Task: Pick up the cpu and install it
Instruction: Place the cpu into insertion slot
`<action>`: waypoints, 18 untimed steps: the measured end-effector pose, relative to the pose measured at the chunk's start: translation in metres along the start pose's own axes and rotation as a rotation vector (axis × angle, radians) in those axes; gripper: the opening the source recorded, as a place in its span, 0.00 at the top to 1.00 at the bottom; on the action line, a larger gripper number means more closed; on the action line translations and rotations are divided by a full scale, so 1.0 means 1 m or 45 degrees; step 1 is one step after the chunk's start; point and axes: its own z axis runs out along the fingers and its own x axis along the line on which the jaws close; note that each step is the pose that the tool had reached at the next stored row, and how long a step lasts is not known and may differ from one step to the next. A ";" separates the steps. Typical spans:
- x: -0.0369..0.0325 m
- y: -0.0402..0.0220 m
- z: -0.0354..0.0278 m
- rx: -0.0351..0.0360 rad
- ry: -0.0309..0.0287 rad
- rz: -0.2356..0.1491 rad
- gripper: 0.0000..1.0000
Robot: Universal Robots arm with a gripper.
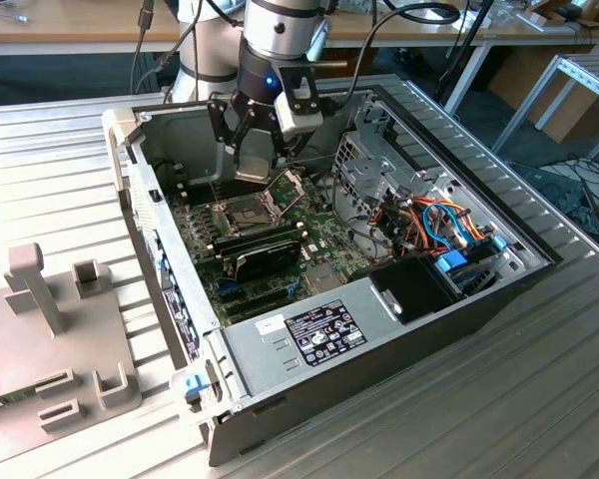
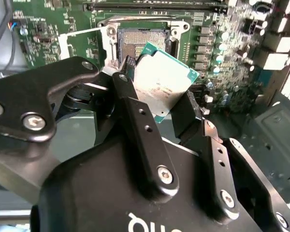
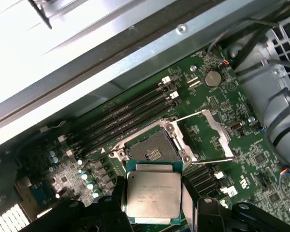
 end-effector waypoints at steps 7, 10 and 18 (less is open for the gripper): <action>0.0000 0.0000 0.0005 -0.0035 0.0070 0.190 0.45; 0.0000 0.0000 0.0007 -0.0048 0.0094 0.259 0.45; 0.0000 0.0000 0.0013 -0.0090 0.0183 0.500 0.45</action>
